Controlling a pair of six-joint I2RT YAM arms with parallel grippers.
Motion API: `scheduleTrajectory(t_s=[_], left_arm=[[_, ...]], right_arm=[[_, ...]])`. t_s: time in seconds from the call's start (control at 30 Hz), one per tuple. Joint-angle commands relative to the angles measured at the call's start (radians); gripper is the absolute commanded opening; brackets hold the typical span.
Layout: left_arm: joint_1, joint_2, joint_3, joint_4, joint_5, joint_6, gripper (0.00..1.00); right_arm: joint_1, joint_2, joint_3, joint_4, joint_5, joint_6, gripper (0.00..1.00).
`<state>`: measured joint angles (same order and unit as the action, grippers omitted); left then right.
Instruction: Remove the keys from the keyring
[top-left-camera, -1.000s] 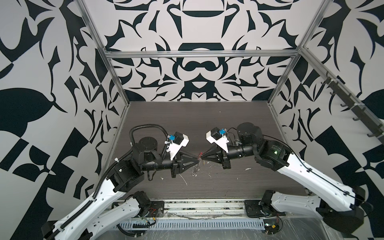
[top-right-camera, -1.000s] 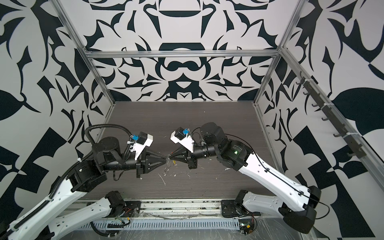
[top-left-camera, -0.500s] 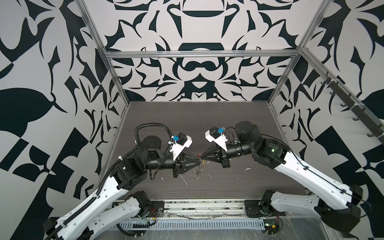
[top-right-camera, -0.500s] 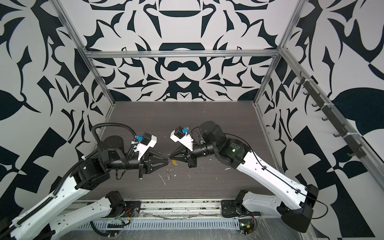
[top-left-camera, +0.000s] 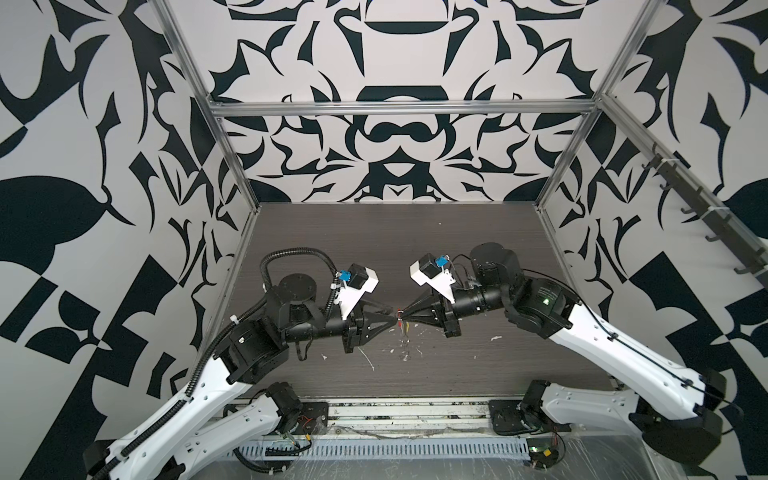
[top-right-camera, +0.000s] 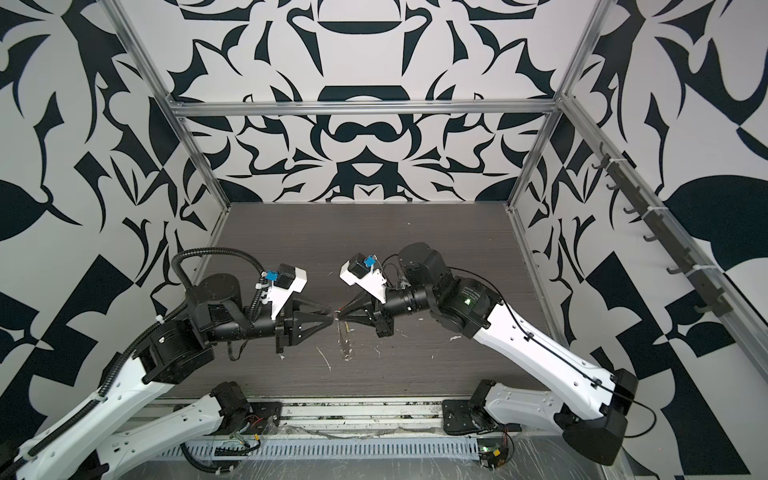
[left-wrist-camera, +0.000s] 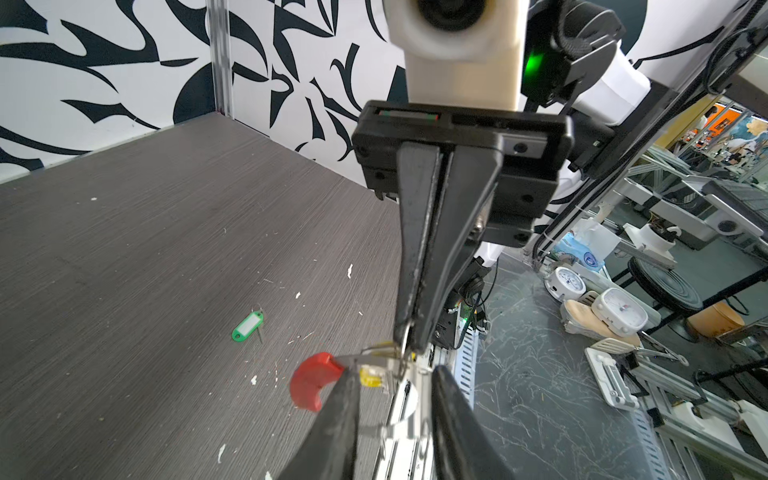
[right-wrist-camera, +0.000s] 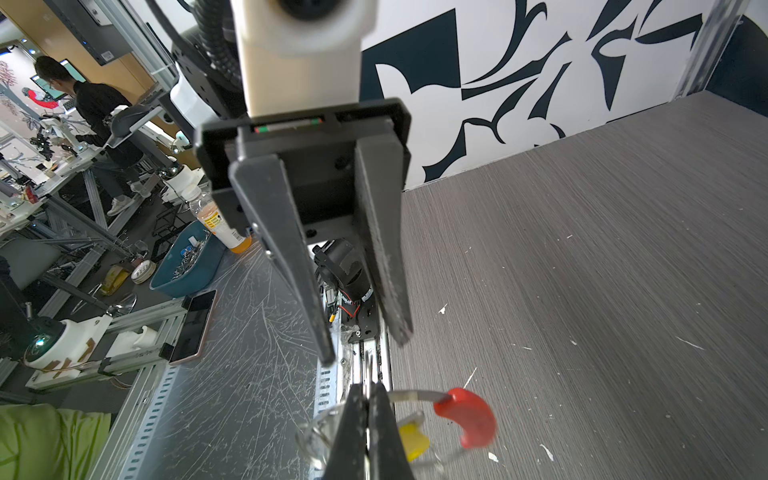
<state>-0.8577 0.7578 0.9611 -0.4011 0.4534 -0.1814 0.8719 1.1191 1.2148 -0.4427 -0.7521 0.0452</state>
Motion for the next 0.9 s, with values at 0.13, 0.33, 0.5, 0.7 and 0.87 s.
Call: scheduleTrajectory(t_s=[0.13,0.33,0.5,0.7,0.87], left_arm=[[0.002,0.038,0.029,0.036,0.063,0.017,0.25],[0.002,0.021,0.026,0.03,0.048,0.023,0.21],[0.002,0.0,0.029,0.02,0.026,0.032,0.21],[0.002,0.002,0.031,0.034,0.035,0.027,0.23],[0.002,0.014,0.031,0.043,0.044,0.022,0.15]], right_arm=[[0.002,-0.018,0.017,0.074,-0.022,0.016,0.0],[0.001,-0.019,0.012,0.078,-0.022,0.016,0.0],[0.002,-0.019,0.009,0.081,-0.023,0.016,0.0],[0.002,-0.019,0.003,0.086,-0.022,0.02,0.0],[0.002,-0.018,0.0,0.09,-0.018,0.027,0.0]])
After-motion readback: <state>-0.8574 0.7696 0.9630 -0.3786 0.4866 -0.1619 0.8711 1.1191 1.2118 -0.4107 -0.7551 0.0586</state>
